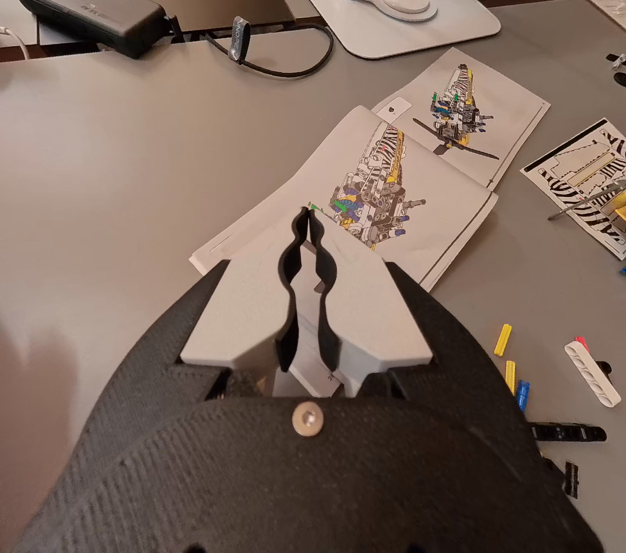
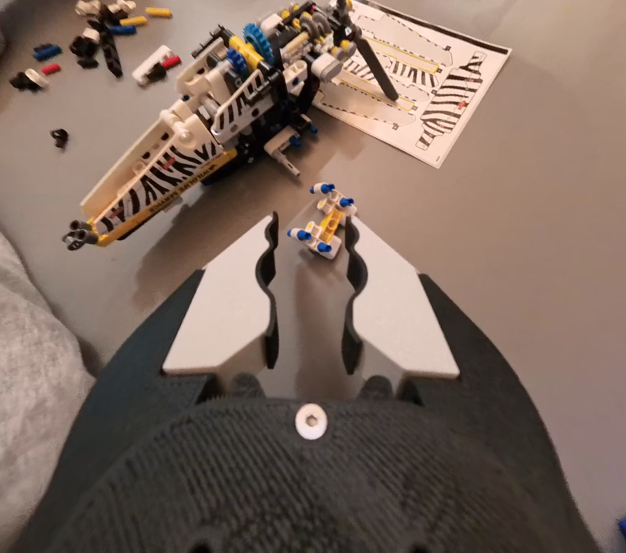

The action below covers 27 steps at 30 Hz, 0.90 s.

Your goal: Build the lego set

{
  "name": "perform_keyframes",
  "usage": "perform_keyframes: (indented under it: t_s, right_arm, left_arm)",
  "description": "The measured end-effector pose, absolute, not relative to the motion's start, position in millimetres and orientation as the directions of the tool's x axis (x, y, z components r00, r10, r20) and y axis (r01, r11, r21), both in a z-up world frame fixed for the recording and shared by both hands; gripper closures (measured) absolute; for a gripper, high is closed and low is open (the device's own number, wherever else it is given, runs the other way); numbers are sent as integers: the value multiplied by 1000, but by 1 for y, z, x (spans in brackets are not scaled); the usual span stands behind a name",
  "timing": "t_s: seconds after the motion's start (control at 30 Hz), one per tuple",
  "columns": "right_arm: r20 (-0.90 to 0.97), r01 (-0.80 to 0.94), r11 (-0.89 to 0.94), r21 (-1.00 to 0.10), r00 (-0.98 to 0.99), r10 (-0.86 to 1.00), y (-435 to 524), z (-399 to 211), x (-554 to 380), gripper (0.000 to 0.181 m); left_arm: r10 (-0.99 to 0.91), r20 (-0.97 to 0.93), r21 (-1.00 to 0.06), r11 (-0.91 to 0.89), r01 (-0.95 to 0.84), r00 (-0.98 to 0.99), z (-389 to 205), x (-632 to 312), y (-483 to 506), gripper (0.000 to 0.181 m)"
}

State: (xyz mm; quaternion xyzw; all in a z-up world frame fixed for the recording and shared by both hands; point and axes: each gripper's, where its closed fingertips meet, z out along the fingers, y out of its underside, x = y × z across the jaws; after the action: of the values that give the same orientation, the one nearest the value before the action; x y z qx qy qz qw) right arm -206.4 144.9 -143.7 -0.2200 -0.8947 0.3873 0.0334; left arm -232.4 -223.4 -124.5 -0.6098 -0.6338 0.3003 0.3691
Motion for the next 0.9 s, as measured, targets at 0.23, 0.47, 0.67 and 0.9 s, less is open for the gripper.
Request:
perform_keyframes:
  t_s: [0.23,0.47,0.67,0.9]
  right_arm:
    - [-68,364,652,-665,-899,432,148,-160,-202,148]
    - [-23,308,685,-660,-920,391,149,-160,-194,142]
    - [-169,459,532,-712,-847,504,145,-140,-207,139]
    - [-567,743,299,-599,-656,498,143,-137,-217,153]
  left_arm:
    - [996,84,-828,56,558,24,-126,-233,-221,181]
    - [996,82,-833,54,551,26,-124,-233,-221,181]
    - [996,81,-833,53,551,26,-124,-233,-221,181]
    - [997,76,-833,50,551,25,-124,-232,-222,181]
